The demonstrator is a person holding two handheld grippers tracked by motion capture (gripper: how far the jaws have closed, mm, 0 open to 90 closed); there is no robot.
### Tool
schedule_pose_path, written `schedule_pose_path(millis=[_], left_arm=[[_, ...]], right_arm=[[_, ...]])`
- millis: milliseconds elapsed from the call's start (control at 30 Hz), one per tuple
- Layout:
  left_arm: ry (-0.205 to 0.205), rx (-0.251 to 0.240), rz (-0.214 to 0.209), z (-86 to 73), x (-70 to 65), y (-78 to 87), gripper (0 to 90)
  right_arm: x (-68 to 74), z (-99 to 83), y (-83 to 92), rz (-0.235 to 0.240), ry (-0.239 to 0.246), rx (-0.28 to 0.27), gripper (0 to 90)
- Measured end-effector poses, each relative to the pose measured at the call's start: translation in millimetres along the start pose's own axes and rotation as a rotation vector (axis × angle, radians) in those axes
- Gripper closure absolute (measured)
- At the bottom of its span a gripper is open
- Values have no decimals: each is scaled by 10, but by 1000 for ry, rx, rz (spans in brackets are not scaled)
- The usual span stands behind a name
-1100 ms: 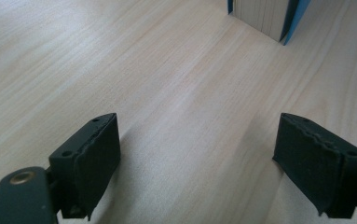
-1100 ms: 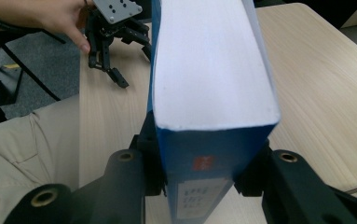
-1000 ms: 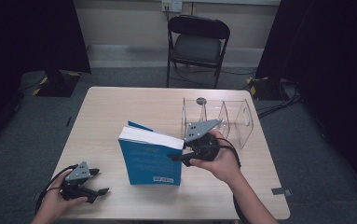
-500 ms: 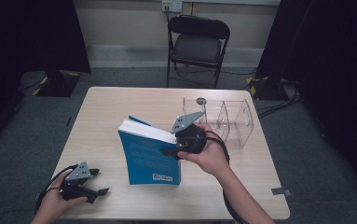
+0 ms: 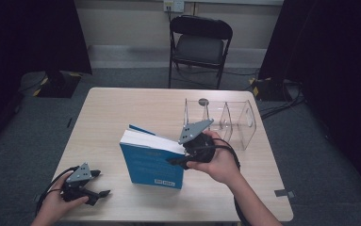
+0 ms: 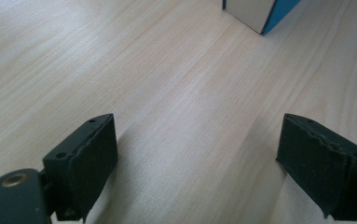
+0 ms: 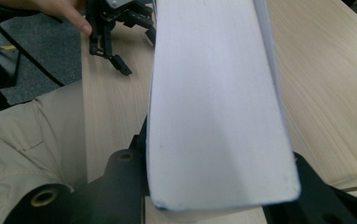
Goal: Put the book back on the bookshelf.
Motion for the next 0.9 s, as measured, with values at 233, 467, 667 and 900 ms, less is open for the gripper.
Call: schedule_pose_path(millis=[233,467,667,900], left_arm=[[4,-4,-2,0,-3,-5,109],[4,-4,-2,0,-3,-4,110],[4,-4,-2,0,-3,-5,109],[4,-4,-2,0,-3,-5,110]], right_arm=[[6,12,-4,-6,15,14,617],[-20,15,-13,-10,-5,21,616],[-28,17,-18,-11,-12,23,613],[-34,20,-21,-12,-18,29,611]])
Point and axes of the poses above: each handheld gripper's, and its own axes: y roughly backward along the jaws, z roughly out of its top, x roughly to its left, the point moved 7 cm from there along -y, roughly forward along the jaws, and after that the axes turned 12 degrees about -z, right-handed, at the moved point
